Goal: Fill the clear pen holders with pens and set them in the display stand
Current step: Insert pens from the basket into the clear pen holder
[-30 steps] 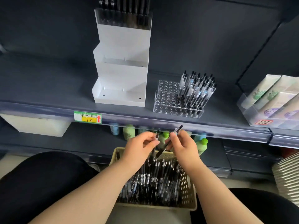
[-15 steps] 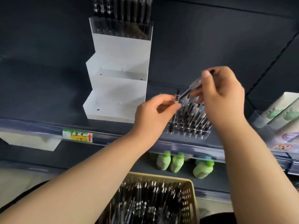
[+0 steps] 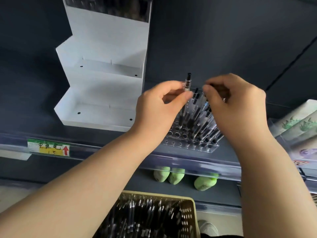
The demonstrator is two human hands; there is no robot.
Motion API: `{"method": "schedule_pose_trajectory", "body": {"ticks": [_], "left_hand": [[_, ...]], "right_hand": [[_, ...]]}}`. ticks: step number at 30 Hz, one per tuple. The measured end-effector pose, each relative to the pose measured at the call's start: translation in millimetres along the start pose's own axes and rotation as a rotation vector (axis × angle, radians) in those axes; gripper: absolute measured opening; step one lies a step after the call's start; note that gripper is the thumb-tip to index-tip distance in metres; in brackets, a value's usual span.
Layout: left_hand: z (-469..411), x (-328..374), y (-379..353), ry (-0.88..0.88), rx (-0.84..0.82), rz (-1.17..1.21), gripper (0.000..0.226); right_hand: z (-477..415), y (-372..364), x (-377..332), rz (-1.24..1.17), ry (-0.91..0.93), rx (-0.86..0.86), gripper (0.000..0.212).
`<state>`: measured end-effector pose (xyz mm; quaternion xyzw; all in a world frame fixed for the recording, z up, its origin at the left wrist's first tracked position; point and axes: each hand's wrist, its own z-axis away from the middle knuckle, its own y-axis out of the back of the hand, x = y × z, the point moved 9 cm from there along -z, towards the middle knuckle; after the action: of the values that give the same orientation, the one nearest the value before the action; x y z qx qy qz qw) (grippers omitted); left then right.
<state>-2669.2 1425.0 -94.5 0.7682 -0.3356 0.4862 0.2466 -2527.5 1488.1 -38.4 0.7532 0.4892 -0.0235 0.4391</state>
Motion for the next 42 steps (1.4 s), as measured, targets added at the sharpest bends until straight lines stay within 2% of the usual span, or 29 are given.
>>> {"method": "schedule_pose_trajectory", "body": {"ticks": [4, 9, 15, 30, 42], "left_hand": [[2, -5, 0, 0.027, -0.003, 0.017, 0.020], [6, -7, 1, 0.031, -0.015, 0.017, 0.016], [9, -7, 0, 0.045, -0.031, 0.011, 0.016], [8, -5, -12, 0.030, -0.053, 0.042, 0.019], [9, -8, -15, 0.025, -0.055, 0.089, 0.022]], "right_hand": [[-1, 1, 0, -0.009, 0.002, 0.012, 0.011], [-1, -5, 4, -0.003, -0.021, -0.025, 0.010], [-1, -16, 4, 0.094, 0.000, -0.080, 0.015], [1, -11, -8, 0.145, 0.140, 0.002, 0.006], [1, -14, 4, 0.173, 0.093, -0.052, 0.009]]}}
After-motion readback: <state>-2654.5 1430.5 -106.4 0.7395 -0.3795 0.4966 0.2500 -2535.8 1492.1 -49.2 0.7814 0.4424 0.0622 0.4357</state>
